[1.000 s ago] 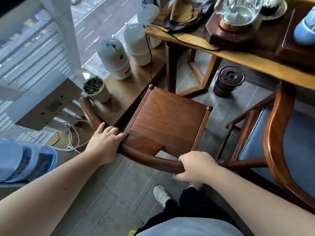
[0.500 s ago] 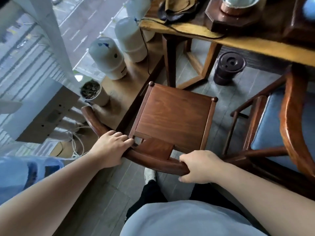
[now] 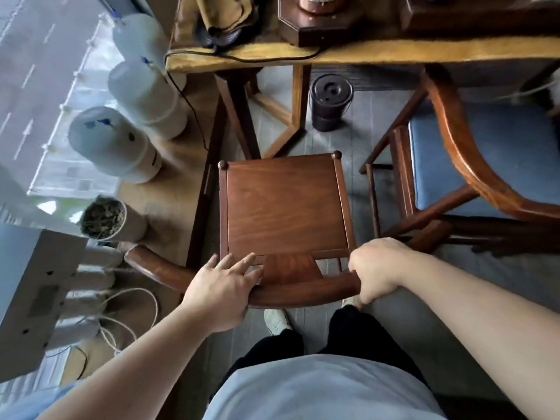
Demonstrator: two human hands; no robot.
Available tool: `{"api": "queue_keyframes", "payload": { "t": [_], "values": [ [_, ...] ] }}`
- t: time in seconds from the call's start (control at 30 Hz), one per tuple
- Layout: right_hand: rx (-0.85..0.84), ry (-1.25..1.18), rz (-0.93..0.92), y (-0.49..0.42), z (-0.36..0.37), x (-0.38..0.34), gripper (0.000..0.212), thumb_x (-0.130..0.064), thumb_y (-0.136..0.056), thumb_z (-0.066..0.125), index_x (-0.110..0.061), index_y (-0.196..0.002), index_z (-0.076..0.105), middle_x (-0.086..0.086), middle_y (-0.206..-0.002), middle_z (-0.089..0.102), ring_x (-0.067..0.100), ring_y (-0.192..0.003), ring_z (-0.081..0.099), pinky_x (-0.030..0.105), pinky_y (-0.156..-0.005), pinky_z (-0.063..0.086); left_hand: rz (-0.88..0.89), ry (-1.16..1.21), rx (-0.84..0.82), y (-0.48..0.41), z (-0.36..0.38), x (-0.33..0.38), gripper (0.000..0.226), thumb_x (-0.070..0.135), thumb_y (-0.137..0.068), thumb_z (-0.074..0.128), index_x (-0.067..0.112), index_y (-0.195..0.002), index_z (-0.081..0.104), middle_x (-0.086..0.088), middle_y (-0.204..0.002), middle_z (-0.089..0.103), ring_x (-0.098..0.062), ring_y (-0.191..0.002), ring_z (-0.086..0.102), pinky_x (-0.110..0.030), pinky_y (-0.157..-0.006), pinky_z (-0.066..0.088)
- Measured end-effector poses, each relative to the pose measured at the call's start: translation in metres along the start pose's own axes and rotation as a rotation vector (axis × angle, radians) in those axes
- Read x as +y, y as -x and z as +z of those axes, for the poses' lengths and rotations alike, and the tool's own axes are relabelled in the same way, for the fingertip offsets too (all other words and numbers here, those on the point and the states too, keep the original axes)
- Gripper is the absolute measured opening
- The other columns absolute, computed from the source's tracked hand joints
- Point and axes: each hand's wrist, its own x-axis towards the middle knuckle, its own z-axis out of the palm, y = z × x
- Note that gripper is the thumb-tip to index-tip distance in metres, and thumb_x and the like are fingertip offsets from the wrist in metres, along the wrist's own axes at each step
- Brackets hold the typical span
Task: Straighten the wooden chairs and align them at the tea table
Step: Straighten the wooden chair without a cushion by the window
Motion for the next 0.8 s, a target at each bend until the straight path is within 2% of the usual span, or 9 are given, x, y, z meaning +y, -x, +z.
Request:
{"api": "queue_keyframes", "payload": {
  "t": [0.07, 0.1, 0.13, 0.2, 0.3, 0.43, 0.63, 0.8],
  "values": [
    [0.023, -0.011, 0.009, 0.001, 0.003, 0.0, 0.023, -0.043, -0.062, 0.064, -0.025, -0.075, 0.059, -0.008, -0.073, 0.058, 0.023, -0.079, 0.06, 0.037, -0.076, 0.054, 0.03, -0.016, 0.063, 0.0, -0.003, -0.001, 0.072, 0.028, -0.084, 0.045, 0.035, -0.151, 0.018, 0.004, -0.141, 0.051, -0.023, -0.117, 0.055, -0.036, -0.09, 0.046],
    [0.035, -0.021, 0.009, 0.0, 0.004, 0.001, 0.023, -0.044, -0.062, 0.064, -0.025, -0.071, 0.056, -0.009, -0.072, 0.058, 0.023, -0.079, 0.059, 0.037, -0.076, 0.054, 0.048, -0.037, 0.092, -0.001, -0.003, -0.003, 0.071, 0.026, -0.084, 0.044, 0.033, -0.15, 0.021, 0.005, -0.123, 0.062, -0.023, -0.103, 0.062, -0.033, -0.077, 0.048],
    [0.044, -0.03, 0.012, -0.001, 0.005, 0.002, 0.024, -0.046, -0.062, 0.064, -0.026, -0.068, 0.053, -0.009, -0.071, 0.057, 0.022, -0.078, 0.059, 0.037, -0.075, 0.053, 0.059, -0.058, 0.11, -0.004, -0.005, -0.005, 0.068, 0.025, -0.083, 0.044, 0.032, -0.149, 0.025, 0.005, -0.11, 0.067, -0.024, -0.093, 0.064, -0.032, -0.07, 0.046],
    [0.065, -0.062, 0.028, -0.002, 0.005, 0.005, 0.026, -0.048, -0.062, 0.064, -0.027, -0.066, 0.051, -0.01, -0.071, 0.057, 0.019, -0.075, 0.057, 0.035, -0.072, 0.051, 0.065, -0.06, 0.131, -0.013, -0.012, -0.01, 0.06, 0.024, -0.08, 0.045, 0.032, -0.139, 0.04, 0.003, -0.095, 0.069, -0.025, -0.083, 0.066, -0.031, -0.063, 0.044],
    [0.1, -0.112, 0.05, -0.004, 0.006, 0.011, 0.026, -0.05, -0.061, 0.064, -0.027, -0.066, 0.052, -0.01, -0.071, 0.058, 0.017, -0.071, 0.055, 0.032, -0.063, 0.045, 0.084, -0.093, 0.128, -0.03, -0.026, -0.02, 0.041, 0.025, -0.076, 0.048, 0.028, -0.116, 0.055, 0.003, -0.09, 0.069, -0.025, -0.079, 0.066, -0.031, -0.061, 0.04],
    [0.108, -0.152, 0.069, -0.002, 0.004, 0.026, 0.024, -0.048, -0.061, 0.061, -0.027, -0.068, 0.052, -0.009, -0.073, 0.06, 0.016, -0.071, 0.057, 0.032, -0.063, 0.046, 0.1, -0.128, 0.117, -0.05, -0.045, -0.019, 0.025, 0.027, -0.076, 0.05, 0.027, -0.1, 0.058, 0.005, -0.082, 0.066, -0.023, -0.073, 0.064, -0.029, -0.059, 0.038],
    [0.105, -0.126, 0.117, 0.012, -0.004, 0.08, 0.024, -0.046, -0.059, 0.063, -0.025, -0.067, 0.054, -0.008, -0.069, 0.059, 0.014, -0.067, 0.055, 0.029, -0.057, 0.042, 0.128, -0.108, 0.151, -0.085, -0.067, 0.012, 0.017, 0.027, -0.078, 0.05, 0.026, -0.094, 0.056, 0.004, -0.08, 0.066, -0.024, -0.07, 0.063, -0.029, -0.058, 0.038],
    [0.102, -0.118, 0.126, 0.012, -0.009, 0.109, 0.024, -0.044, -0.058, 0.064, -0.023, -0.068, 0.056, -0.007, -0.068, 0.061, 0.014, -0.067, 0.056, 0.029, -0.057, 0.043, 0.137, -0.091, 0.171, -0.103, -0.075, 0.023, 0.019, 0.025, -0.078, 0.047, 0.027, -0.095, 0.055, 0.006, -0.076, 0.064, -0.023, -0.065, 0.061, -0.029, -0.054, 0.036]
  ]
}}
